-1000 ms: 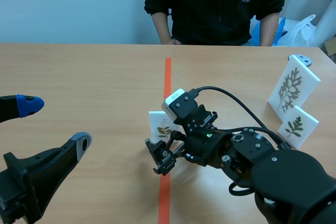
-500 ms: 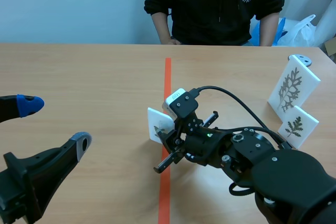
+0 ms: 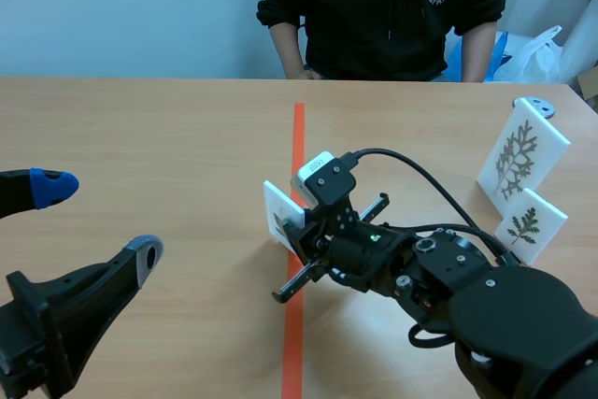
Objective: Sort the leaf by its shape. The table is split by an orange tape line. A compound leaf with several leaflets goes to the left side, a simple leaf with one blade goes to the right side. Return to the home posture when a red brick is placed on the table.
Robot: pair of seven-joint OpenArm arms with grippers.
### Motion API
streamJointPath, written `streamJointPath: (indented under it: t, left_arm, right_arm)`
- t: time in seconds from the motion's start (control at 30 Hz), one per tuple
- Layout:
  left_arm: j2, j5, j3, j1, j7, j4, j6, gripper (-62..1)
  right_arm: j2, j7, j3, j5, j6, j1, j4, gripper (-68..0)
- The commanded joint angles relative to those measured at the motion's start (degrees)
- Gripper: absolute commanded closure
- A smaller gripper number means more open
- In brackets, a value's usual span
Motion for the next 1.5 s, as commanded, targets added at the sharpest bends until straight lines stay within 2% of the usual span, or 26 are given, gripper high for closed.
streamJointPath:
  t: [0.0, 0.27, 0.37, 0.63, 0.8, 0.87, 0.97, 1.17, 1.37, 1.47]
  left_arm:
    - [0.1, -0.4, -0.2, -0.2, -0.8, 0.8, -0.1, -62.3]
    - [0.1, -0.4, -0.2, -0.2, -0.8, 0.8, -0.1, -62.3]
    - [0.1, -0.4, -0.2, -0.2, -0.8, 0.8, -0.1, -62.3]
    - [0.1, -0.4, -0.2, -0.2, -0.8, 0.8, -0.1, -62.3]
    - [0.1, -0.4, -0.2, -0.2, -0.8, 0.8, -0.1, -62.3]
    - [0.1, -0.4, -0.2, -0.2, -0.8, 0.8, -0.1, -62.3]
    - [0.1, -0.4, -0.2, -0.2, -0.8, 0.8, -0.1, -62.3]
    - [0.1, -0.4, -0.2, -0.9, -0.8, 0.8, -0.1, -62.3]
    - [0.1, -0.4, -0.2, -0.8, -0.8, 0.8, -0.1, -62.3]
    - [0.1, -0.4, -0.2, -0.8, -0.8, 0.8, -0.1, -62.3]
  right_arm:
    - [1.0, 0.8, 1.5, 0.4, -0.2, 1.2, 2.8, -3.3]
    - [3.3, -1.6, 9.4, 0.9, -0.2, -2.4, 11.9, -3.3]
    - [3.8, -2.6, 13.0, 2.6, -0.2, -4.2, 14.2, -3.3]
    - [3.8, -5.1, 24.3, 12.3, -0.2, -8.0, 14.4, -3.3]
    - [3.9, -6.1, 30.6, 12.9, -0.2, -9.4, 14.4, -3.3]
    - [3.9, -6.6, 32.4, 12.9, -1.3, -10.0, 14.4, -3.3]
    - [4.1, -6.7, 33.2, 12.9, -3.4, -10.3, 13.9, -3.3]
    - [4.2, -6.2, 33.2, 12.9, -3.7, -10.3, 11.6, -3.3]
    - [4.2, -4.3, 33.2, 12.9, -7.9, -10.2, 8.3, -3.3]
    - [4.2, -3.2, 33.2, 12.6, -7.9, -10.1, 7.0, -3.5]
